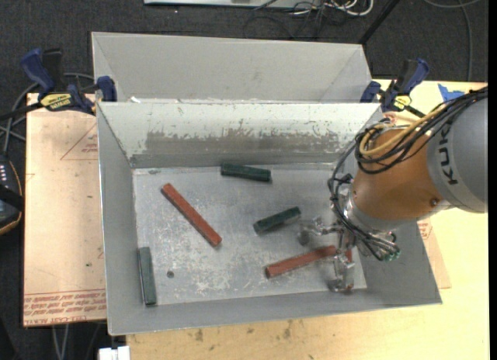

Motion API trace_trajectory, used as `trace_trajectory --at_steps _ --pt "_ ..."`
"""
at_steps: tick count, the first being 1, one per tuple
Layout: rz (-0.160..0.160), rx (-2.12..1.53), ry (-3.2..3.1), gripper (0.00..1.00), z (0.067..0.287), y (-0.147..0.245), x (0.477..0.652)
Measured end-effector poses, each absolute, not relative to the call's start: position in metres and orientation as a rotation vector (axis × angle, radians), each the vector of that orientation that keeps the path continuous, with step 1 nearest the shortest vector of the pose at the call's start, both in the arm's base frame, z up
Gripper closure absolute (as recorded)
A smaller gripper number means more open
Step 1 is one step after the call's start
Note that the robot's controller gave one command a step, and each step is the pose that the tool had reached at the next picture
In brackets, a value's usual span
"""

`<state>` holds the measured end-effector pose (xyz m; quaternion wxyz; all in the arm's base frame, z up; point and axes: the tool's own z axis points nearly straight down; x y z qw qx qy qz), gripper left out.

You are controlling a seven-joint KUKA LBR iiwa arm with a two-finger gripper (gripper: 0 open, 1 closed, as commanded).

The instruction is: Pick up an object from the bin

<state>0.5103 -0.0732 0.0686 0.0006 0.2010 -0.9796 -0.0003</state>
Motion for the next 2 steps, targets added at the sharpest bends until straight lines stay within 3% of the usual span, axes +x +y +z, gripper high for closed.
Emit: trace_trajectory --at_steps 1,2 --pt "0.0 0.485 -3.114 0.0 0.0711 -0.038 0.5001" --pt "-0.001 0.482 -3.107 1.0 0.0702 -0.0388 0.4983"
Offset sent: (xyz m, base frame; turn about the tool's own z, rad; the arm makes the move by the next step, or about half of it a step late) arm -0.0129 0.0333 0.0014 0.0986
